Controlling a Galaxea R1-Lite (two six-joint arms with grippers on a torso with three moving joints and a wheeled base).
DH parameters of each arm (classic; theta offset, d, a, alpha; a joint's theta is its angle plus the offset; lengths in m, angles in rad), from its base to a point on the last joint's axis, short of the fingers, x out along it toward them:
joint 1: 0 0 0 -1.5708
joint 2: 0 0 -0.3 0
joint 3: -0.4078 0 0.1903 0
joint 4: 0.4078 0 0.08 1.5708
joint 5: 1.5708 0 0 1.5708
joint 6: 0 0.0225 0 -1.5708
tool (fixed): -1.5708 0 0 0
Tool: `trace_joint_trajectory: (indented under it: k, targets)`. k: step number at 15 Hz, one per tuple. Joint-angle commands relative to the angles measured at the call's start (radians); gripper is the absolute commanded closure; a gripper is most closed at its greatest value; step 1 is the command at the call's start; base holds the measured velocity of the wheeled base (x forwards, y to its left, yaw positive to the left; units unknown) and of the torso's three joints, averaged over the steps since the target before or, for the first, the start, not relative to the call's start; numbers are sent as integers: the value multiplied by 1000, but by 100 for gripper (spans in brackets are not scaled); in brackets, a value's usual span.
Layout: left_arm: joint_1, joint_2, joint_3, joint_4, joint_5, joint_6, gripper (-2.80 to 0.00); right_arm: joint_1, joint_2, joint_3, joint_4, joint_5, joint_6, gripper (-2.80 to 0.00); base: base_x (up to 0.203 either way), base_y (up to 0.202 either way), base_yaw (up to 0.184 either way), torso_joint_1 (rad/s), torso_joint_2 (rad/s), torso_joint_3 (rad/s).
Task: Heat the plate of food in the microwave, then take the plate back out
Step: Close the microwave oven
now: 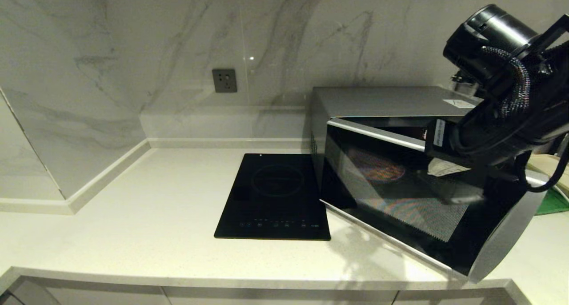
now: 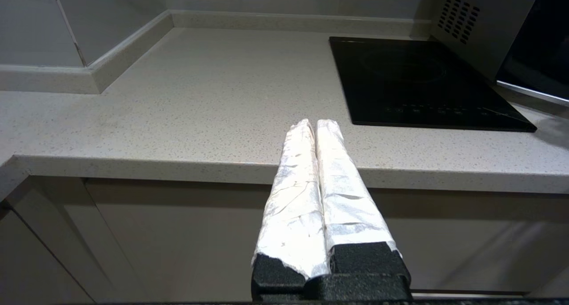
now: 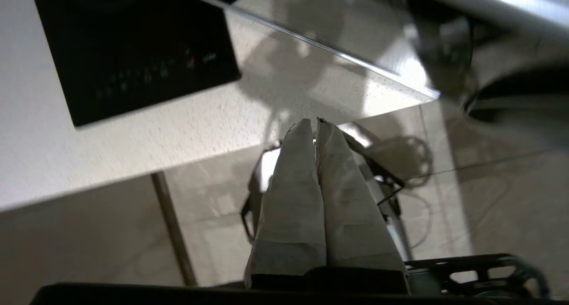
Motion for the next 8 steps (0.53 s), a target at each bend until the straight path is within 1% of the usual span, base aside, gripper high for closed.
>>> trace_joint_trajectory:
  k: [1, 2, 5, 7, 8]
  targets:
    - [0, 0, 0, 0, 0, -1, 0, -82, -3, 5, 7, -1, 45, 0, 0, 0, 0, 0, 0, 0]
    - [0, 0, 0, 0, 0, -1, 0, -117, -1, 5, 6, 2, 54, 0, 0, 0, 0, 0, 0, 0]
    - [0, 0, 0, 0, 0, -1, 0, -267, 36, -4, 3, 42, 61, 0, 0, 0, 0, 0, 0, 0]
    - [0, 0, 0, 0, 0, -1, 0, -359, 69, -5, -35, 70, 62, 0, 0, 0, 0, 0, 0, 0]
    - [0, 0, 0, 0, 0, -1, 0, -407, 85, -7, -65, 106, 61, 0, 0, 0, 0, 0, 0, 0]
